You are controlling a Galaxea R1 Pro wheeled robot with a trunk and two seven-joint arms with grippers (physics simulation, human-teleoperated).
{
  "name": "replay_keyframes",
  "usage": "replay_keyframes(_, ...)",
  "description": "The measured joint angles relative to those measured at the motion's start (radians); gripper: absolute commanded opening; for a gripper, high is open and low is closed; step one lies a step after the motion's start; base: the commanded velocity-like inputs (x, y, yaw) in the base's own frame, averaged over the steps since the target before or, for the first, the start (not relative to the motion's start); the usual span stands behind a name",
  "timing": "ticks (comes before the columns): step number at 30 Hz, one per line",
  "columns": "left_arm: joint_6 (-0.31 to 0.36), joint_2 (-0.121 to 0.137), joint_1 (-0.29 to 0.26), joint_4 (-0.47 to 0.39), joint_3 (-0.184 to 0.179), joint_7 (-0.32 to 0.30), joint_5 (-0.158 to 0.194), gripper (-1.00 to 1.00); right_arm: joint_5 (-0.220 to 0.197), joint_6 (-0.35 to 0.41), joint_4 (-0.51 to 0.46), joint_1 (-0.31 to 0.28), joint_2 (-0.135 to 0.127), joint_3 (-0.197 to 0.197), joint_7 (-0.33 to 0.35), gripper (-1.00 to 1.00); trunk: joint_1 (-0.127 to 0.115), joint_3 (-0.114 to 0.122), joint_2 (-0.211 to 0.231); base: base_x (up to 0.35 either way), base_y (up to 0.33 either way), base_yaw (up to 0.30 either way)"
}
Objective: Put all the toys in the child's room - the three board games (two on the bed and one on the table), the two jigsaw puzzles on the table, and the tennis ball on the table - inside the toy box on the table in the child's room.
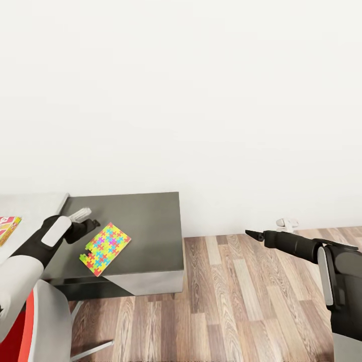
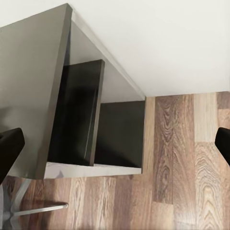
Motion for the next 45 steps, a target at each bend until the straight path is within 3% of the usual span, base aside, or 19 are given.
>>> replay_keyframes(15, 0.003, 0.001, 0.006, 0.016, -0.001, -0.001, 0.000, 1.00, 0.000, 0.001, 0.000, 0.000, 0.000, -0.004, 0.000, 1.00, 0.000, -0.018, 0.000, 0.000, 0.000, 0.000)
replay_keyframes(45, -0.001, -0.004, 0.023, 0.018, -0.005, -0.002, 0.000, 1.00, 0.000, 0.001, 0.000, 0.000, 0.000, -0.010, 0.000, 1.00, 0.000, -0.021, 0.000, -0.025, 0.000, 0.000)
